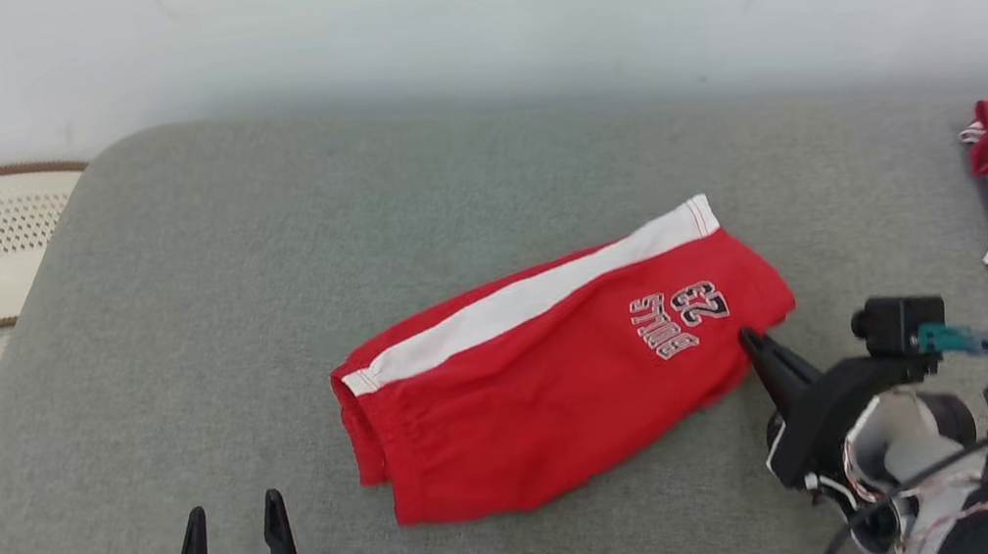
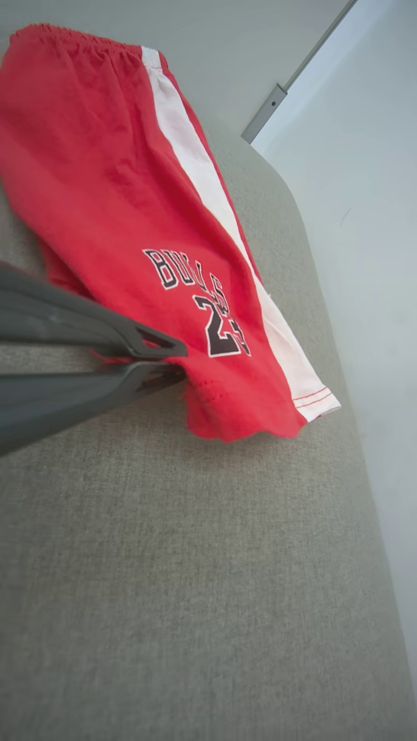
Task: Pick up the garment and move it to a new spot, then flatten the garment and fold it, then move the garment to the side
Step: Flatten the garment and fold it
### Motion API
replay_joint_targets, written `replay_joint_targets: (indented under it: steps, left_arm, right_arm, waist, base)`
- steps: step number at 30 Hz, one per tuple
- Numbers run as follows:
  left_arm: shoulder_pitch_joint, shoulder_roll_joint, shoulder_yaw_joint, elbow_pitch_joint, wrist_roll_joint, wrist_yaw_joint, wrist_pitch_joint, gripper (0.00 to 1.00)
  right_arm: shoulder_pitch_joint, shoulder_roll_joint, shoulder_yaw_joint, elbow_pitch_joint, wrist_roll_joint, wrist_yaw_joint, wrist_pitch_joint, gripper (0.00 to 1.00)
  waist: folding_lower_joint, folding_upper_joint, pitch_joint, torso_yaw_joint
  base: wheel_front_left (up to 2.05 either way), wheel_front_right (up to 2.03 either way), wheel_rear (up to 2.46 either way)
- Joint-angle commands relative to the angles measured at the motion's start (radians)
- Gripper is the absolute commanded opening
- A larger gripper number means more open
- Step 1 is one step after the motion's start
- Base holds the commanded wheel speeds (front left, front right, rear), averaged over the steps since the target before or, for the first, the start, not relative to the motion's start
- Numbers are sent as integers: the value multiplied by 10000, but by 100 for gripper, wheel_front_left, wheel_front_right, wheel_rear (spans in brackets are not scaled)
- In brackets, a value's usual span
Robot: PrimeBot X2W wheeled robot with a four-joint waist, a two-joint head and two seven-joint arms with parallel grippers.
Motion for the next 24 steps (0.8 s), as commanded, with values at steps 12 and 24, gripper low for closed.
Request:
replay_joint_targets:
  steps: [12, 24]
  left_arm:
    - [678, 8, 189, 60, 131, -138, -12, 100]
    - [779, 8, 248, 40, 10, -91, -12, 100]
  right_arm:
    - [2751, 13, -1192, -1649, -184, 1, -126, 0]
    - [4570, 725, -3127, -2591, -1552, 1, 1026, 0]
  waist:
    - [1, 0, -707, -584]
    - [1, 0, -761, -976]
  base:
    - [0, 0, 0]
    - [0, 0, 0]
